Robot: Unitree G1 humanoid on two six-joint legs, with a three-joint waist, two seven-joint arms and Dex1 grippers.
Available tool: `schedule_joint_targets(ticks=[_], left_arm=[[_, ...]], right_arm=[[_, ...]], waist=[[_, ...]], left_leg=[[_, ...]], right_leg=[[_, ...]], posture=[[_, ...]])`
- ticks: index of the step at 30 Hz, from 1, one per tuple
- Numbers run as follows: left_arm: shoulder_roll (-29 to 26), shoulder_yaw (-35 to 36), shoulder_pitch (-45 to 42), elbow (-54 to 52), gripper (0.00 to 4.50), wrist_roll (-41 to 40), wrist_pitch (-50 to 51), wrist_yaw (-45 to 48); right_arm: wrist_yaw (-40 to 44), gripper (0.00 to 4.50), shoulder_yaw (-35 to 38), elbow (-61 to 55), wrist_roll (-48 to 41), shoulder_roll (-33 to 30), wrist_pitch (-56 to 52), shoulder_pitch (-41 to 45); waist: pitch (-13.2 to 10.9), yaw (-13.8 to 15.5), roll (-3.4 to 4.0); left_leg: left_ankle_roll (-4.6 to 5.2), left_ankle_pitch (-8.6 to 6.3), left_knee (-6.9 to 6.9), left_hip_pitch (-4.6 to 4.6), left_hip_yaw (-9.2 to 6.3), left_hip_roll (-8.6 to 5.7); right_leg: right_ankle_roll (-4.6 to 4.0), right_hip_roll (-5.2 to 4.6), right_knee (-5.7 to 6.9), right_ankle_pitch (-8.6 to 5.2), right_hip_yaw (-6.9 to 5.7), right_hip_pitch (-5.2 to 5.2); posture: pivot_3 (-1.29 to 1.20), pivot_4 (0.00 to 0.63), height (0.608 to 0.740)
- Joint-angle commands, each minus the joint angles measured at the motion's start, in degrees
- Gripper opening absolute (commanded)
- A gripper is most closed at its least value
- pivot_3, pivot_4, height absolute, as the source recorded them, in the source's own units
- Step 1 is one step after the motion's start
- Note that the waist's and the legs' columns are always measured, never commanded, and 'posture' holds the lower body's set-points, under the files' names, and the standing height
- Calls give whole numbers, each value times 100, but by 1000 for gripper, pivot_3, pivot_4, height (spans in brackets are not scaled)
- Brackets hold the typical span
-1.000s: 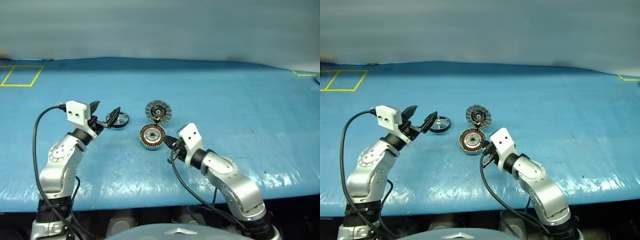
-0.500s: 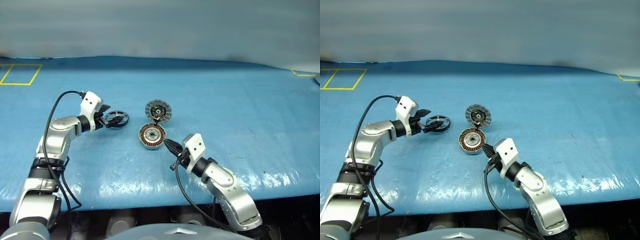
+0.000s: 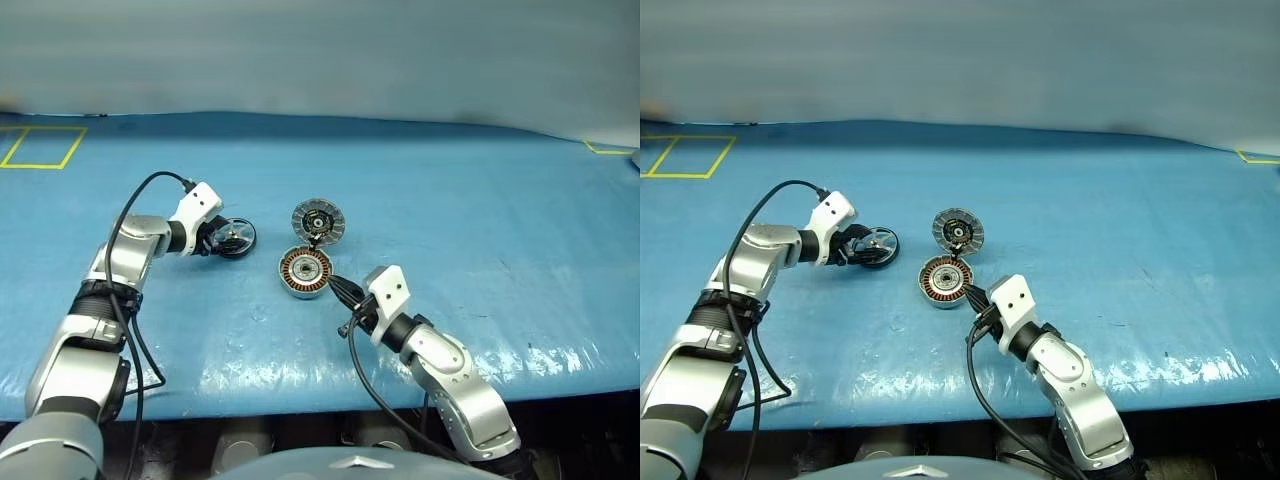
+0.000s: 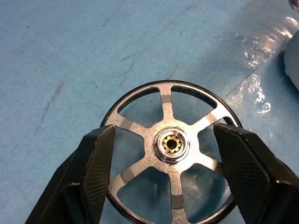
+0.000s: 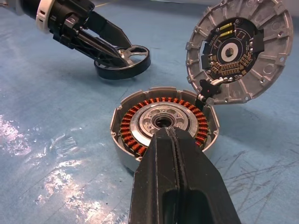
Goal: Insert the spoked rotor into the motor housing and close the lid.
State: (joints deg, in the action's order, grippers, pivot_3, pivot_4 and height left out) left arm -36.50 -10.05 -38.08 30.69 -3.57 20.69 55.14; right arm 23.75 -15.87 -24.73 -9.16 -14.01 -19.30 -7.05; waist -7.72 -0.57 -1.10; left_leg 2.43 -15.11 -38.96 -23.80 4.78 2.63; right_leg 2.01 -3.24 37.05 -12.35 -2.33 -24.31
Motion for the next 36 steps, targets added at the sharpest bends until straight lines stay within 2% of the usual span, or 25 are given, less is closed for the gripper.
schedule_joint_targets(ticks=[1, 6, 9, 15, 30, 36], left_arm=[[-40, -70, -163, 139, 3569, 188, -147, 83], [-74, -123, -182, 157, 3569, 338, -135, 215], [-95, -107, -152, 109, 2964, 368, -106, 284], [-213, -124, -33, -2, 1321, 447, -92, 417], [-1033, 102, 386, -2031, 1301, 21, 463, 1295], [-1061, -25, 451, -2990, 1300, -435, 851, 1758]], right_arm=[[-29, 0, 1, -85, 29, 24, 114, 16], [-63, 0, -15, -62, 56, 57, 116, 0], [-66, 0, -23, -29, 79, 76, 118, 16], [-55, 0, -39, 41, 116, 112, 115, 81], [38, 0, 82, 78, 68, -1, 427, -130], [136, 0, 71, 169, 64, -52, 695, -250]], waist=[[0, -3, 0], [0, -3, -1], [0, -4, -1], [0, 3, 0], [-6, 0, -8], [-7, -1, -9]], left_leg=[[1, -1, -2, 0, 0, 0], [2, -1, -8, 0, 1, 1], [2, -1, -10, 1, 1, 1], [2, 1, -16, 12, 1, 1], [0, 8, -24, 4, 3, 8], [5, 6, -25, 3, 2, 9]], right_leg=[[1, 0, 1, 0, 0, 0], [1, -1, 9, 1, 3, -1], [0, -1, 14, 1, 4, -2], [2, -5, 31, -4, 5, 4], [-8, -15, 75, -13, 12, -21], [2, -24, 74, -19, 17, -19]], posture=[[0, 150, 740], [0, 150, 740], [0, 150, 740], [0, 150, 740], [0, 150, 740], [0, 150, 740]])
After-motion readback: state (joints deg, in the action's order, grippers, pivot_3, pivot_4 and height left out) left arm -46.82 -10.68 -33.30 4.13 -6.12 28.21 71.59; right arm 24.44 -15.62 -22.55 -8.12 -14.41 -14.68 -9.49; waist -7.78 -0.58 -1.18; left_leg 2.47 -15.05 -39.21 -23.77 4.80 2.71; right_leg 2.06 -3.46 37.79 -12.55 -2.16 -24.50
